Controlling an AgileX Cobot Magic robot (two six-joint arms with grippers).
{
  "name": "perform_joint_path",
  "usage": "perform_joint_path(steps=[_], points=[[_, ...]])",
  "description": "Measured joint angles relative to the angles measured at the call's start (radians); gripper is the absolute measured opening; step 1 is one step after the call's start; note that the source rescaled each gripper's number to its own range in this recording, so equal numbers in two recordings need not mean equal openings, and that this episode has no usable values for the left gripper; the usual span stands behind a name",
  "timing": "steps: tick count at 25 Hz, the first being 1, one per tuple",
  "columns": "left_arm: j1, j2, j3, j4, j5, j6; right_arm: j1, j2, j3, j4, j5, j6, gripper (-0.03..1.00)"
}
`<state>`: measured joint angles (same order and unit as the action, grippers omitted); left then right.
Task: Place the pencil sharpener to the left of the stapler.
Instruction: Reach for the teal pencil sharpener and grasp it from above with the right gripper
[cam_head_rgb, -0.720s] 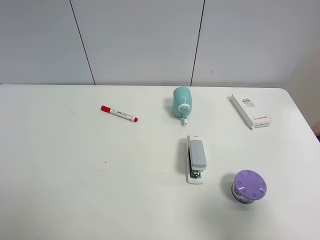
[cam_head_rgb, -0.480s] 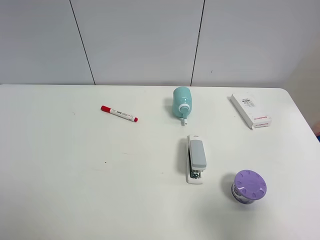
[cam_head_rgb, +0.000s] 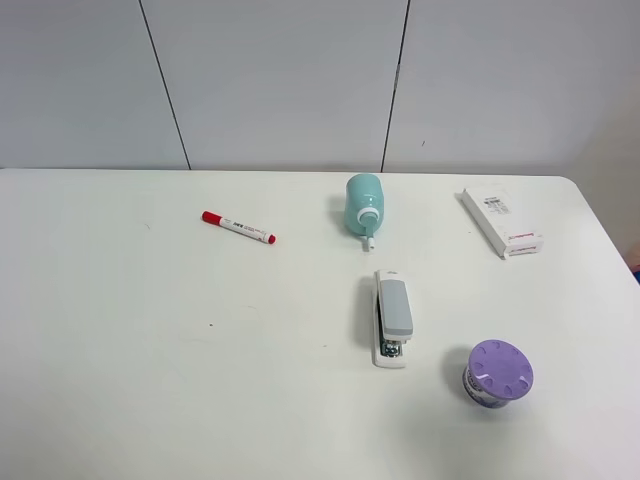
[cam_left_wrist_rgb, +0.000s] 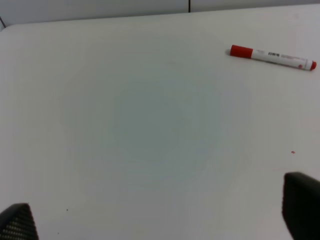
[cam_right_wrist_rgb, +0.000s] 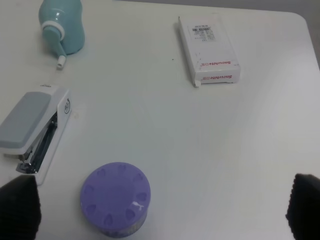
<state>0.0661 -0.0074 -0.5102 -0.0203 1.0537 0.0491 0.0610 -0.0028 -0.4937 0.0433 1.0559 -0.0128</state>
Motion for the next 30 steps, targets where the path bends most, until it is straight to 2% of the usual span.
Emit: perform_joint_path(steps=[19, 23, 30], points=[[0.000, 0.000, 0.000, 0.000, 0.000, 0.000, 0.002, 0.034, 0.000, 0.000, 0.003, 0.000, 1.00], [0.000, 0.000, 0.000, 0.000, 0.000, 0.000, 0.003, 0.174, -0.032, 0.015, 0.023, 0.005, 1.00], [0.000, 0.000, 0.000, 0.000, 0.000, 0.000, 0.005, 0.589, -0.319, 0.019, -0.025, 0.109, 1.00]])
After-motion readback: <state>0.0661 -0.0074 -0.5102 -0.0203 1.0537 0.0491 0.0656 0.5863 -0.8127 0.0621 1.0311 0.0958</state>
